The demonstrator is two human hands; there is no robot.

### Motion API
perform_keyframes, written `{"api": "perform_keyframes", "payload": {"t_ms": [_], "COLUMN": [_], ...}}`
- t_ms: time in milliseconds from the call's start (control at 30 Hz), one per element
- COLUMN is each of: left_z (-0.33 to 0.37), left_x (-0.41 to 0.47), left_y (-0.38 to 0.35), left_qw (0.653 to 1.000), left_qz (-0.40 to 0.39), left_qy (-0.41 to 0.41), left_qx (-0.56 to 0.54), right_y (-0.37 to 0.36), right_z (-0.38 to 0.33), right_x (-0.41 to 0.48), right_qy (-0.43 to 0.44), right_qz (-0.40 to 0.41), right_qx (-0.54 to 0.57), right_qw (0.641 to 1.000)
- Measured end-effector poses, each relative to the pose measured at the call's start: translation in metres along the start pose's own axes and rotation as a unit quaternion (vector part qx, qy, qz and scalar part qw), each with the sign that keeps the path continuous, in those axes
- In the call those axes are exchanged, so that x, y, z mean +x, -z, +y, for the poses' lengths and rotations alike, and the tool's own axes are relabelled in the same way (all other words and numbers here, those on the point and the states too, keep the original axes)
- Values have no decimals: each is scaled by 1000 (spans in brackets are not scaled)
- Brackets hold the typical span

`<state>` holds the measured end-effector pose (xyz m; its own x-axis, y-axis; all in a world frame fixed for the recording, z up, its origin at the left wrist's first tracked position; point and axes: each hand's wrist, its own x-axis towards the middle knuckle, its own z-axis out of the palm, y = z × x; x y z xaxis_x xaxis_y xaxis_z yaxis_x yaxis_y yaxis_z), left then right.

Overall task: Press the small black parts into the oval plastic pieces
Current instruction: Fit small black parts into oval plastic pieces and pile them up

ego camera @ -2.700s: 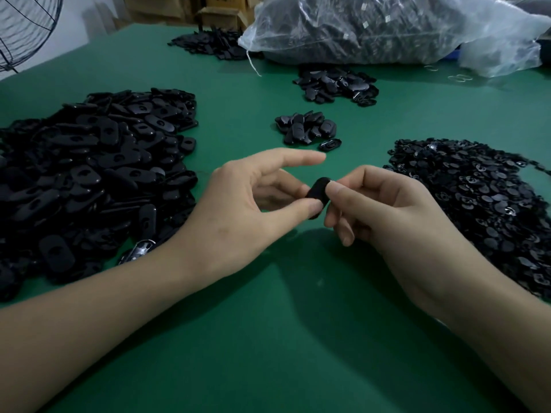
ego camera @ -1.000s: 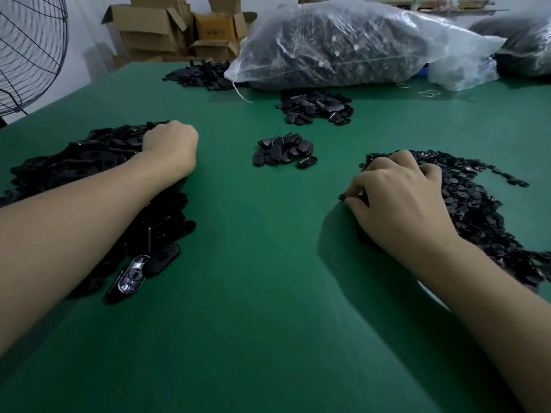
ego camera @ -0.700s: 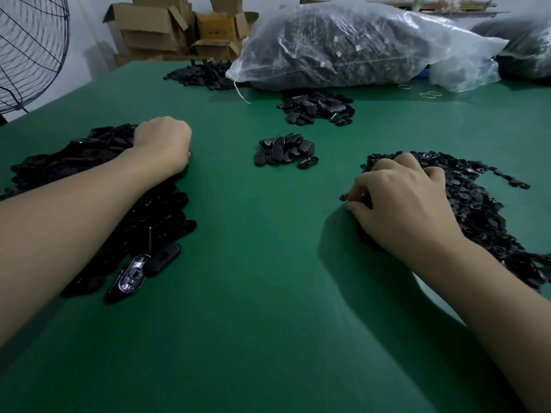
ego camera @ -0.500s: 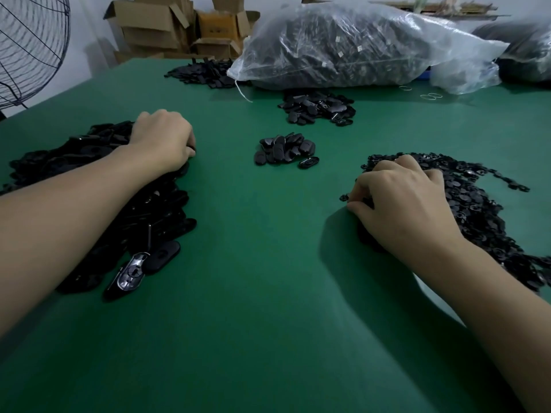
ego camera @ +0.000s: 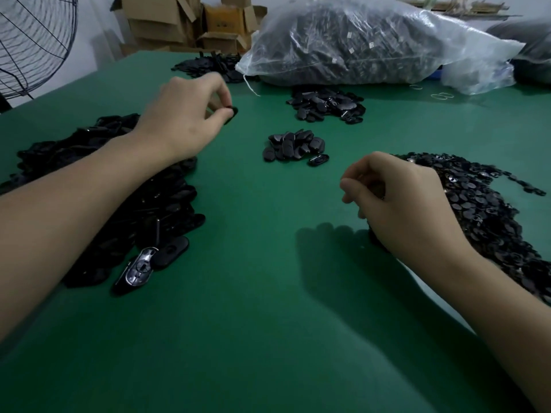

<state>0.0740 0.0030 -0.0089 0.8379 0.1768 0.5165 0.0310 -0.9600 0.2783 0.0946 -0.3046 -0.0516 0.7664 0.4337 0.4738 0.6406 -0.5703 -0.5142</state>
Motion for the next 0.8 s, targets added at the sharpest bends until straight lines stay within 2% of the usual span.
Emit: {"api": "perform_keyframes", "payload": {"t_ms": [33,100,133,233,300,367,567,800], "left_z": [9,29,39,63,73,80,83,81], "left_x": [-5,-20,-31,-62,-80,-94,-110,-115], "left_y": [4,6,6,-4,-13,-22,-30,-28], "left_qw": [1000,988,970,886,839,814,795,783], "left_qz": [-1,-36,-69,-157,-178,-179,-172,-150], "left_qy": [-4,20,47,131,164,172,138,136], "left_qx": [-22,-150,-229,-415,-488,-526,-565,-588], "right_y": [-2,-5,-7,-11,-14,-16,-16,-11], "right_z": [-3,-7,-8,-12,-13,-15,-14,-16], "right_x": [-2,-5,-6,-10,-12,-13,-13,-11], "right_qy": [-4,-28,-45,-88,-118,-140,-162,-179], "right_qz": [-9,-40,-59,-105,-114,-117,-128,-143], "right_qx": [35,122,169,290,357,394,458,505], "right_qw": [999,991,983,947,920,901,865,832]}}
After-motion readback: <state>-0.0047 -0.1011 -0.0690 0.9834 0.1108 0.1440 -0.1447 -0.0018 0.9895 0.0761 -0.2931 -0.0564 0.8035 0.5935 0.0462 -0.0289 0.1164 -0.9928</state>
